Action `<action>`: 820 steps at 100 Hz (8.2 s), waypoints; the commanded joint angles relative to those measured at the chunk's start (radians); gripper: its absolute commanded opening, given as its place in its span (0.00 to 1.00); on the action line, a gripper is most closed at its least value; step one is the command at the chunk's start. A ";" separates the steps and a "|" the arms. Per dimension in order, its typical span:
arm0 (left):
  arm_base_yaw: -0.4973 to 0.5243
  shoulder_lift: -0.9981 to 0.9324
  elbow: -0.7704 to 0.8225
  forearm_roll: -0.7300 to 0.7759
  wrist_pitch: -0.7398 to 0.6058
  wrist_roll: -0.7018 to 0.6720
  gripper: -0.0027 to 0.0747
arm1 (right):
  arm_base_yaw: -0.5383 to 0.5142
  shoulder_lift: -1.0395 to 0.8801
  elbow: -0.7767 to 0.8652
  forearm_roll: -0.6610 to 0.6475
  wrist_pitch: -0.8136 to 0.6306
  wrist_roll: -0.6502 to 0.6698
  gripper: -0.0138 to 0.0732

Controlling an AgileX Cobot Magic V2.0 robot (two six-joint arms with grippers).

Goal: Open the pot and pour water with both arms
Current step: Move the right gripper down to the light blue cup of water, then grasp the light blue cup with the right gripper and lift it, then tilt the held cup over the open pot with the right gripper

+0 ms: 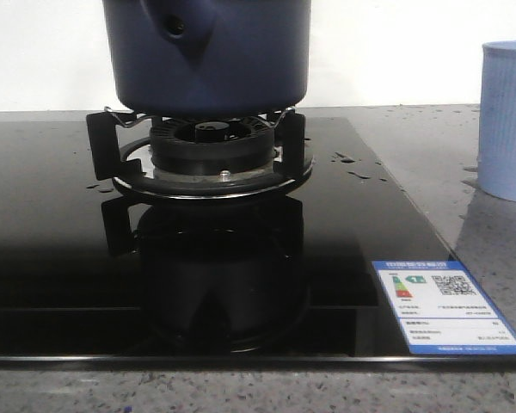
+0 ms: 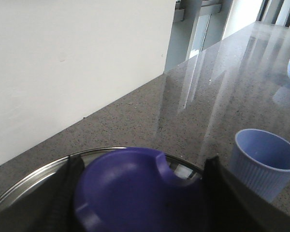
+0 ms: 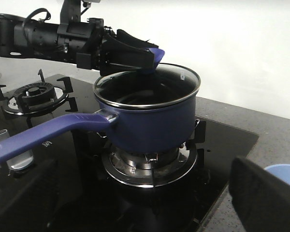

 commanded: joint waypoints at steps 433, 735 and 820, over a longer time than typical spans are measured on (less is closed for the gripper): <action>0.174 -0.408 -0.016 -0.127 0.104 -0.048 0.35 | 0.322 0.780 -0.581 -1.038 -0.623 0.575 0.42; 0.174 -0.408 -0.016 -0.127 0.129 -0.049 0.35 | 0.432 1.036 -0.755 -2.837 -0.514 0.571 0.42; 0.174 -0.408 -0.016 -0.114 0.174 -0.062 0.35 | 0.296 0.778 -0.590 -1.980 -0.357 1.304 0.42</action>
